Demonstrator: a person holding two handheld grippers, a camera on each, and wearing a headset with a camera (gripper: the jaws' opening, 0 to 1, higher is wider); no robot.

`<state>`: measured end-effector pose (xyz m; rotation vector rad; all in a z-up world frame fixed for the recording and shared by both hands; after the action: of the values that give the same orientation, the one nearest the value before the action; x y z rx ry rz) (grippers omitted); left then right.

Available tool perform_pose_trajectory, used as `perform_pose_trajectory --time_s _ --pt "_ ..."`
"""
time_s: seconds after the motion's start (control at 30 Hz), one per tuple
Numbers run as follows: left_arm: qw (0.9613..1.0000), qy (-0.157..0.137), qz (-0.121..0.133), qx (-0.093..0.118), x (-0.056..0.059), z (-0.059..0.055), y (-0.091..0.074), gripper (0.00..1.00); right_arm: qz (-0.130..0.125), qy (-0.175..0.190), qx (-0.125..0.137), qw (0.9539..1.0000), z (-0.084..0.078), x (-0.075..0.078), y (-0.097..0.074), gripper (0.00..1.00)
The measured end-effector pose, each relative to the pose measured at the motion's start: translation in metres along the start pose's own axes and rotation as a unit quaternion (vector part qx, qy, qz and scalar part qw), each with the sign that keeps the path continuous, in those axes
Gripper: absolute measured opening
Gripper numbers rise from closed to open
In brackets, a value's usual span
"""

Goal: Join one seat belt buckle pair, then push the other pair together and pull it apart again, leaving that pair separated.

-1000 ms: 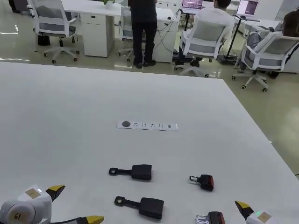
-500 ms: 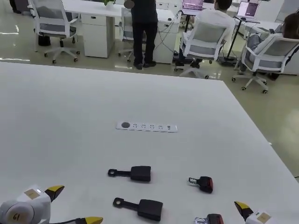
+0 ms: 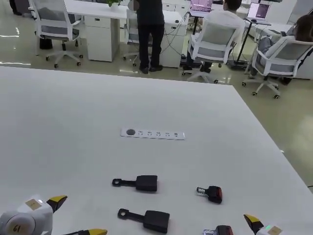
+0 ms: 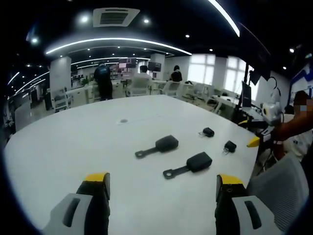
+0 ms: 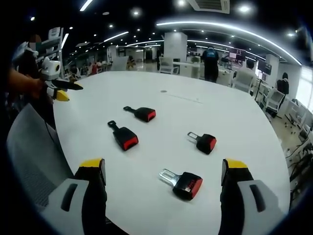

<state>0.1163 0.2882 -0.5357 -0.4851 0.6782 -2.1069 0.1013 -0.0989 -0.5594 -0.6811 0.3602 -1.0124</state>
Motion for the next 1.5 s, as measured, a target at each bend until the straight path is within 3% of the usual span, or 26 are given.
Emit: perform_pose_trajectory --time_s 0.83,1.5 --pt "1.0 -0.006 0.001 0.0 0.0 -0.004 0.005 0.92 0.002 0.002 -0.003 1.0 -0.004 0.003 0.0 0.99" --pt "1.0 0.001 -0.003 -0.007 0.009 0.003 0.015 0.92 0.005 0.005 -0.006 1.0 -0.006 0.009 0.002 0.98"
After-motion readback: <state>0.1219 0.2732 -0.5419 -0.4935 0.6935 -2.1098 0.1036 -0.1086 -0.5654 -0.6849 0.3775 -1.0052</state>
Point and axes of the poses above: the centre of the closed fingertips' face, and the gripper's own axes: y roughly forward along the fingers, x roughly to its right, z roughly out of its top, the point moved 5 cm from there along -y, roughly backward along the fingers, and after that the axes turned 11 degrees about -x, right-handed, at the moved point
